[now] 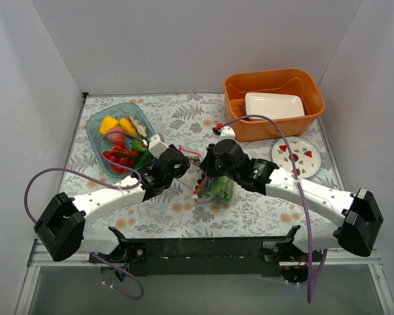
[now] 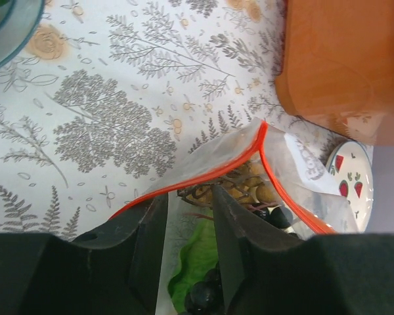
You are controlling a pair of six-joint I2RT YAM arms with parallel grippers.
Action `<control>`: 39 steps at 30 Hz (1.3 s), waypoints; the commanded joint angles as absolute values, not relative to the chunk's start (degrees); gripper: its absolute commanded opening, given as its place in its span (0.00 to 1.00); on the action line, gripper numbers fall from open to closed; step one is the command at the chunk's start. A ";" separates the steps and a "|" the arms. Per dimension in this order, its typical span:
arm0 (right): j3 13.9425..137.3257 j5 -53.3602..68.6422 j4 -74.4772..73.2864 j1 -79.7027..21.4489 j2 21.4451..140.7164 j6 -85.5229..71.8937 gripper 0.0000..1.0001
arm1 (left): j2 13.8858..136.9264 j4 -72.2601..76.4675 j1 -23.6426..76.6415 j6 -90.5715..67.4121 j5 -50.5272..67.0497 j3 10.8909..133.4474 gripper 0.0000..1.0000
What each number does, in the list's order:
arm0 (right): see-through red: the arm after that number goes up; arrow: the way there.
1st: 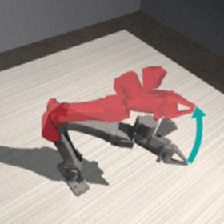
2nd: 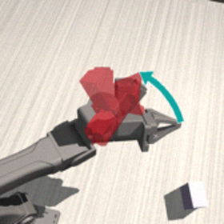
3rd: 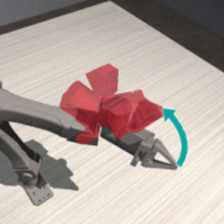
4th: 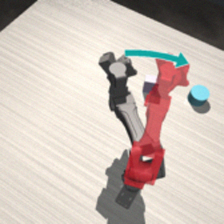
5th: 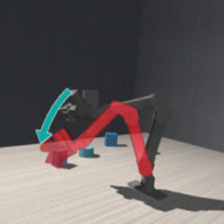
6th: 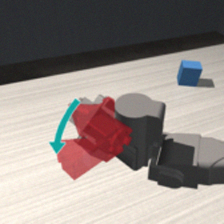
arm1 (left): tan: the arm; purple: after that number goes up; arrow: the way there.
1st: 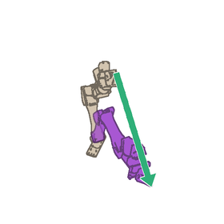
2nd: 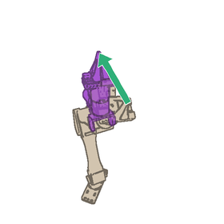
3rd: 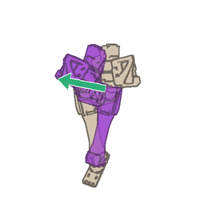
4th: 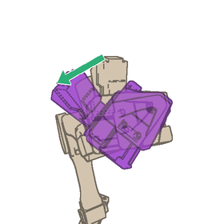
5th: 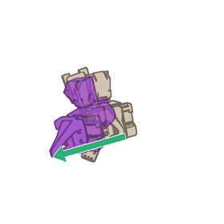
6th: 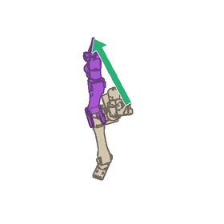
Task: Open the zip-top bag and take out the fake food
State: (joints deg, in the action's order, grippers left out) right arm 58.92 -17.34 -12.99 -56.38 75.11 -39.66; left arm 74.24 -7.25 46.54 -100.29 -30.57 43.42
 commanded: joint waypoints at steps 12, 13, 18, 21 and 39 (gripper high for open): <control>59.15 -18.99 -12.56 -56.69 72.07 -39.46 0.01 | 75.23 3.86 46.06 -92.83 -34.45 44.47 0.31; 59.06 -19.59 -12.92 -56.69 72.07 -39.55 0.01 | 75.50 4.13 46.05 -92.55 -34.28 44.91 0.26; 58.62 -20.92 -13.44 -56.69 70.84 -39.20 0.01 | 77.08 4.21 46.05 -91.59 -32.44 45.36 0.04; 60.46 -23.02 -15.64 -56.43 71.80 -38.41 0.01 | 75.33 4.83 46.05 -90.53 -28.66 44.82 0.00; 63.63 -23.38 -19.69 -49.49 72.33 -37.00 0.01 | 63.98 -6.32 46.05 -78.50 -7.03 55.09 0.00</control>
